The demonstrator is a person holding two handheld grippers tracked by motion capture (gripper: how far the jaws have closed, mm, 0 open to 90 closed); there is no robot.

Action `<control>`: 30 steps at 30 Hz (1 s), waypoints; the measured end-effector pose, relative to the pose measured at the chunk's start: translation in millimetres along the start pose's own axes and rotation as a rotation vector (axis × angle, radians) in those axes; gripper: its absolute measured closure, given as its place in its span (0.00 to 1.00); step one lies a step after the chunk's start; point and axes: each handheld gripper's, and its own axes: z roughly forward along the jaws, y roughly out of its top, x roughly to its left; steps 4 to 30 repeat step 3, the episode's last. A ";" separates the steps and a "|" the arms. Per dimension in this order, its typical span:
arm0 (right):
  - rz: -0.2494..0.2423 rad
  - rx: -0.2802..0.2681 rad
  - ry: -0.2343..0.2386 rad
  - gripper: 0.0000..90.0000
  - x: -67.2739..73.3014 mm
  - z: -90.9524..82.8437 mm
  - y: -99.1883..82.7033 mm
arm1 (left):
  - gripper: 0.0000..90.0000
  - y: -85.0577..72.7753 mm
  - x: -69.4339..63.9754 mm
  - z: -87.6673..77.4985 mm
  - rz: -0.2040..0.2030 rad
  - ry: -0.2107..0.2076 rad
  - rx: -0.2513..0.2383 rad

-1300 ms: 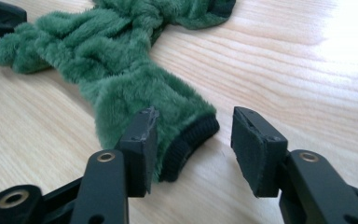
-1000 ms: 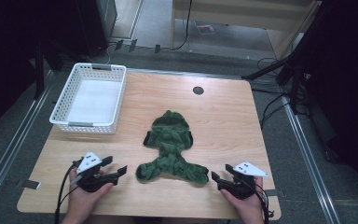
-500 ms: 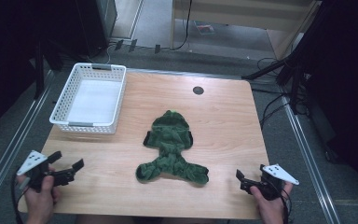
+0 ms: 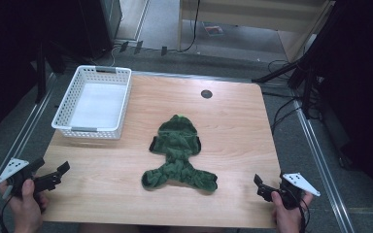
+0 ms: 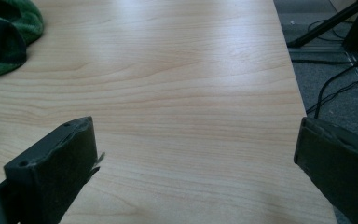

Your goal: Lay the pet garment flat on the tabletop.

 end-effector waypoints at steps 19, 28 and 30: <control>-0.004 0.006 -0.003 0.00 0.8 1.0 0.1 | 0.00 0.3 2.8 0.1 -0.023 -0.011 -0.003; -0.004 0.006 -0.003 0.00 0.8 1.0 0.1 | 0.00 0.3 2.8 0.1 -0.023 -0.011 -0.003; -0.004 0.006 -0.003 0.00 0.8 1.0 0.1 | 0.00 0.3 2.8 0.1 -0.023 -0.011 -0.003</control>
